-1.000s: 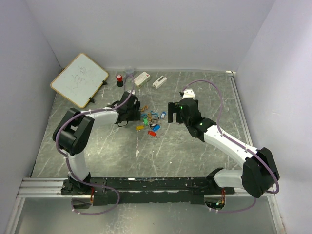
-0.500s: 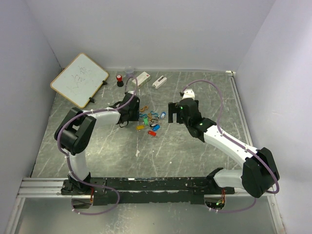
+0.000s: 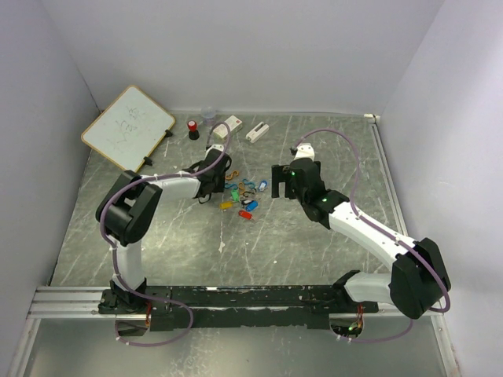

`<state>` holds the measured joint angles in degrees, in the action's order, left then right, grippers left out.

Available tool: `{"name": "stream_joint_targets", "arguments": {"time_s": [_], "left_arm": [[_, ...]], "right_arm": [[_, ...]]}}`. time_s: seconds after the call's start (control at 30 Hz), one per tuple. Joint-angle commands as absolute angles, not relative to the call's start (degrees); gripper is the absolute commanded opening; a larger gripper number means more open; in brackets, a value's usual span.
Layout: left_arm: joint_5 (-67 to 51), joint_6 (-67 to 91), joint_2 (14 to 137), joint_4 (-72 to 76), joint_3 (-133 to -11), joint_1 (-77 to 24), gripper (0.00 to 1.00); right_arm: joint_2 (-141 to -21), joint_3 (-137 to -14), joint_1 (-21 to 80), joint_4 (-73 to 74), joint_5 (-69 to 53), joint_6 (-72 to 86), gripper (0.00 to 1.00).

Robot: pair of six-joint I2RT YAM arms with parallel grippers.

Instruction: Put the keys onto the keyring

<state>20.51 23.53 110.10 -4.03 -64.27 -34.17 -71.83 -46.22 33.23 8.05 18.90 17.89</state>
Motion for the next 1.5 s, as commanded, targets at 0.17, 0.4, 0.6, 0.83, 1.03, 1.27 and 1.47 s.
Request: {"name": "stream_joint_targets", "arguments": {"time_s": [0.17,0.4,0.6,0.83,1.03,1.27,1.47], "left_arm": [[21.8,23.2,112.3,-6.6,-63.7,-36.0,0.40],[21.9,23.5,111.6,-7.3,-62.6,-36.2,0.42],[21.5,23.4,111.3,-7.3,-62.2,-36.2,0.35],[21.5,23.2,110.8,-7.9,-62.2,-36.2,0.40],[21.1,23.7,110.6,-8.3,-61.6,-36.2,0.50],[21.0,24.0,110.1,-8.0,-60.7,-36.2,0.47],[20.9,24.0,109.8,-7.8,-60.2,-36.2,0.40]], "right_arm": [[-70.4,-45.1,32.7,7.2,19.4,17.7,1.00],[-70.3,-44.9,32.7,7.1,19.1,18.1,1.00],[-70.6,-45.0,32.7,7.1,18.7,18.2,1.00],[-70.6,-45.2,32.7,6.9,18.6,18.2,1.00],[-70.5,-45.2,32.8,7.1,18.6,18.3,1.00],[-70.1,-44.8,32.7,7.2,18.8,18.2,1.00],[-69.8,-44.8,32.7,7.4,19.0,18.3,1.00]]}}
